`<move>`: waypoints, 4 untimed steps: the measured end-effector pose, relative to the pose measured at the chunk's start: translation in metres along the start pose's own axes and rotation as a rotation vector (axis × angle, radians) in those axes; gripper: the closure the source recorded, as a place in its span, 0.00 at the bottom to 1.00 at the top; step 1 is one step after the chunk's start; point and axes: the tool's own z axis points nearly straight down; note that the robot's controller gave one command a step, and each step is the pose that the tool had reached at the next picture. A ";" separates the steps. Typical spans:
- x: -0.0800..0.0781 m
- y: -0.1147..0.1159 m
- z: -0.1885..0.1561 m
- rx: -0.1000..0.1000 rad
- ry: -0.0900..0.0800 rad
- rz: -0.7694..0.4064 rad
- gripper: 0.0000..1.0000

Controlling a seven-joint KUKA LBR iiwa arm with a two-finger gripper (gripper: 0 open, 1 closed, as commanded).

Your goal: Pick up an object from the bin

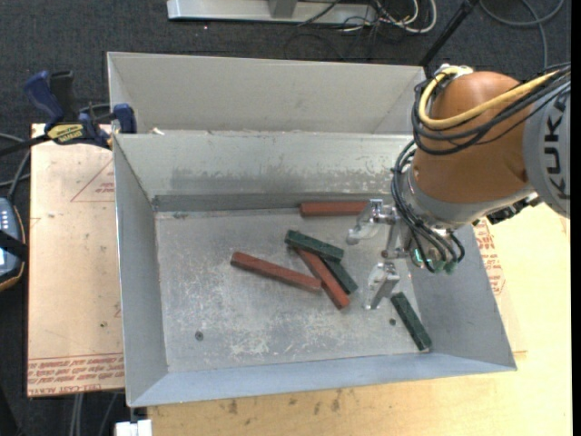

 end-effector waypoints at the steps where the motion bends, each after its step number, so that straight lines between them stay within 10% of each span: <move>1: -0.045 0.005 0.040 0.001 -0.014 -0.017 0.00; 2: -0.054 0.003 0.092 0.000 -0.006 -0.043 0.00; 3: -0.050 -0.004 0.138 -0.002 -0.015 -0.073 1.00; 4: -0.047 -0.005 0.140 -0.001 -0.002 -0.073 0.00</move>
Offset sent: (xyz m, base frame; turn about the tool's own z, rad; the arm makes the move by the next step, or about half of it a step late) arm 0.0450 0.0003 -0.0996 -0.0493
